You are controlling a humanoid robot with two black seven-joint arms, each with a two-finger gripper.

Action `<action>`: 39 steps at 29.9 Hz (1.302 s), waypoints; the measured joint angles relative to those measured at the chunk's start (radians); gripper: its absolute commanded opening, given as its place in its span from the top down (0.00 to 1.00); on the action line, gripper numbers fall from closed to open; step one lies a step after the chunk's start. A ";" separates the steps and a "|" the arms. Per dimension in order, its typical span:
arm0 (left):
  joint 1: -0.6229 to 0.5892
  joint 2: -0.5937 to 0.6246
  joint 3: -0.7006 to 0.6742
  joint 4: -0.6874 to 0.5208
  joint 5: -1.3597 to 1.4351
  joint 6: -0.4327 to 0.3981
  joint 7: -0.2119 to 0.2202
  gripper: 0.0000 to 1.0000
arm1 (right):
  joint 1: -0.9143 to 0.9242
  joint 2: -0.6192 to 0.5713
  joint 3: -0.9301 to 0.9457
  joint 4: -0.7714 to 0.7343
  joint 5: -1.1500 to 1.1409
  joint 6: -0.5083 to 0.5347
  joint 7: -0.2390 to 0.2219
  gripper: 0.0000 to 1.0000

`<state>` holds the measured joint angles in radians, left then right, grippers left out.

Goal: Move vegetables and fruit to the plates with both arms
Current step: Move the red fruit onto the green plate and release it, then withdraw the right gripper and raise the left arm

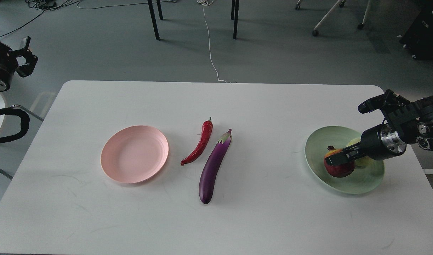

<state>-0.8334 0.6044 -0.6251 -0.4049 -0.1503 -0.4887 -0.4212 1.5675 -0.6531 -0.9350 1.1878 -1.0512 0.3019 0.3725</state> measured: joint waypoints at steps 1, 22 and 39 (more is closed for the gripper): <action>0.000 -0.001 0.000 0.000 0.000 0.000 -0.001 0.02 | -0.001 0.000 0.006 0.000 0.001 -0.001 0.000 0.05; -0.059 0.031 0.055 -0.054 0.176 0.000 0.022 0.02 | -0.188 0.002 0.629 -0.313 0.049 0.004 0.004 0.02; -0.181 0.227 0.062 -0.708 0.928 0.000 0.063 0.04 | -0.564 0.043 1.423 -0.364 0.731 -0.006 0.004 0.02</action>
<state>-1.0147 0.8319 -0.5628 -1.1132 0.7776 -0.4887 -0.3580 1.0038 -0.6101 0.4876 0.8234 -0.3204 0.2960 0.3770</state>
